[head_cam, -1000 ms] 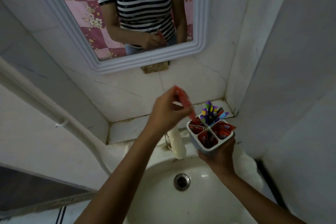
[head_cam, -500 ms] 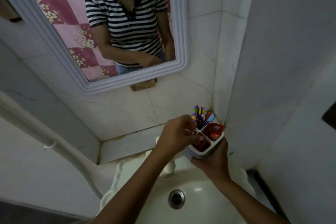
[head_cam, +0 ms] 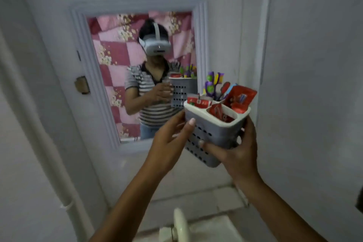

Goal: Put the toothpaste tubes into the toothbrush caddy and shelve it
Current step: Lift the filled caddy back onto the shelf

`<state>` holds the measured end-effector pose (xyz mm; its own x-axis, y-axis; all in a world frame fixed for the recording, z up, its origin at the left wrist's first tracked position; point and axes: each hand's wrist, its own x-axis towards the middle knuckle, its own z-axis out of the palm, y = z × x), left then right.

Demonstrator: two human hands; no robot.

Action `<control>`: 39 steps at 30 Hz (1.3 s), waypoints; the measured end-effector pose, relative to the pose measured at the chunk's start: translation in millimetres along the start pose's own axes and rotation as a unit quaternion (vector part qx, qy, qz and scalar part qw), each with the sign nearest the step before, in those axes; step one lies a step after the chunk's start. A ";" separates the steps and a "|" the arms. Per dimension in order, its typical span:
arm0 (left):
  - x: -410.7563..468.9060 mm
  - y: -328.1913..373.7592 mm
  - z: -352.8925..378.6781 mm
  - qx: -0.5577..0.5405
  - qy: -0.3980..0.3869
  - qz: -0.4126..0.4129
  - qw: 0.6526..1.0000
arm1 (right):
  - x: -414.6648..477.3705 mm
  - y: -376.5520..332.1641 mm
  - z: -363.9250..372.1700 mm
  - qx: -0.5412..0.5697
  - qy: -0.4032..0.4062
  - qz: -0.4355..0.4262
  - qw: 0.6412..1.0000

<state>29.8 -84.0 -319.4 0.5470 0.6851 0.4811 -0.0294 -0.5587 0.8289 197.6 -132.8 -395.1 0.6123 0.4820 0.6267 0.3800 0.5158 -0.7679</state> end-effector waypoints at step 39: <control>265.0 223.1 -170.5 0.625 0.197 0.261 0.709 | 415.8 -307.6 115.2 -0.313 0.173 -0.236 0.904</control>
<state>25.5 52.6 41.7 0.4504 0.1717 0.8762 0.7572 -0.5933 -0.2730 255.5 -9.5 117.0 0.4177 0.0070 0.9086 0.9072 0.0526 -0.4174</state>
